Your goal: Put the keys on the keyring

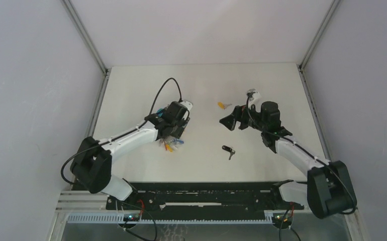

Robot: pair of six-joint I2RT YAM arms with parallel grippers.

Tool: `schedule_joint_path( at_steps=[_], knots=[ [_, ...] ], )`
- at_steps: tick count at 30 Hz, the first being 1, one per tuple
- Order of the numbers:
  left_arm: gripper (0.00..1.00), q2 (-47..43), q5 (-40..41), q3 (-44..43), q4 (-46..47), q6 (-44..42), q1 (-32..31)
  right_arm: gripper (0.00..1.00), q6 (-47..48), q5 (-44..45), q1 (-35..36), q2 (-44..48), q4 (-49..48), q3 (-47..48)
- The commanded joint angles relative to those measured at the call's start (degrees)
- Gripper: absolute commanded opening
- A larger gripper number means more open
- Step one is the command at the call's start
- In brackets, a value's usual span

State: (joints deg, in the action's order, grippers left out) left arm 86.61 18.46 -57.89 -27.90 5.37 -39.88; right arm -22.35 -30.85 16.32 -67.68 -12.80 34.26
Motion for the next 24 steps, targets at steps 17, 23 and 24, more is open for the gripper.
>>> schedule_joint_path(
  at_steps=[17, 23, 24],
  knots=[
    [0.15, -14.0, -7.0, -0.6, 0.5, -20.0, -2.6, 0.64, 13.1, -12.7, 9.2, -23.0, -61.0, -4.8],
    [0.14, -15.6, -6.8, -3.1, -1.5, -20.4, -3.9, 0.55, 18.6, -8.8, 13.6, -27.9, -70.3, -5.1],
    [0.14, -15.5, -6.2, -3.7, -1.9, -20.4, -4.1, 0.55, 20.3, -7.4, 14.6, -27.9, -70.3, -5.2]
  ],
)
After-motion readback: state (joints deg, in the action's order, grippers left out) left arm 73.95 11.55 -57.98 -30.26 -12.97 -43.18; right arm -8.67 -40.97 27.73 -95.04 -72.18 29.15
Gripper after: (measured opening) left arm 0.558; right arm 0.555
